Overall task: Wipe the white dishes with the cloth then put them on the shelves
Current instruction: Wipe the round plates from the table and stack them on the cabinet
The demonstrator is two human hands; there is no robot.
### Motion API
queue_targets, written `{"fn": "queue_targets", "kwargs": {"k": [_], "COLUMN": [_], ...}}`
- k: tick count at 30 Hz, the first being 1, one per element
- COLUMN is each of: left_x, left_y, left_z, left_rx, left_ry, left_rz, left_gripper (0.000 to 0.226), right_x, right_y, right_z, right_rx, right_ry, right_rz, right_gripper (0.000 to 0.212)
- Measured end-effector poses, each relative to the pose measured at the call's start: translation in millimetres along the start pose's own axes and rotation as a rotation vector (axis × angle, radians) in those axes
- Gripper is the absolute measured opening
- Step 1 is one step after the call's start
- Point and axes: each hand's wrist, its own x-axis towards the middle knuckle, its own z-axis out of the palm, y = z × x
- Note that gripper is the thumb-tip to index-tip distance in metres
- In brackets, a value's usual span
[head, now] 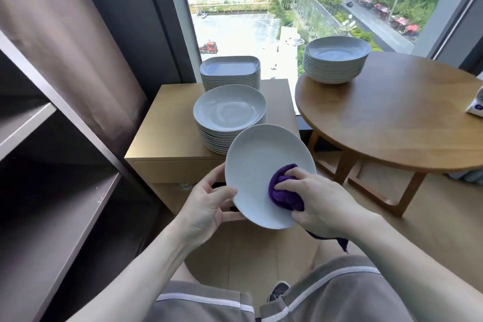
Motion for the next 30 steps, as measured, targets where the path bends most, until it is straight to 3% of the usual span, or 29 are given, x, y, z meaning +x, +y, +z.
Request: {"fn": "queue_targets", "kwargs": {"k": [7,13,17,22,30], "left_x": [-5,-8,-6,-2,1], "left_y": [-6,-13,-10,3,22], "left_z": [7,16,13,1,-14], "left_rx": [0.024,0.033,0.058,0.002,0.032], "left_ry": [-0.087,-0.166,-0.199,-0.196,-0.045], "left_rz": [-0.067,-0.091,-0.073,-0.025,0.049], "left_gripper": [0.077,0.070,0.065,0.062,0.067], "right_x": [6,4,1,-5,-8], "right_y": [13,-6,-26,-42,-24], "right_z": [-8,-6,-3,-2,-2], "right_rx": [0.034,0.094,0.152,0.172,0.042], "right_ry": [0.156,0.293,0.251,0.069,-0.091], "right_rz": [0.165,0.070,-0.069,-0.222,-0.134], "right_gripper": [0.063,0.064,0.064,0.063,0.065]}}
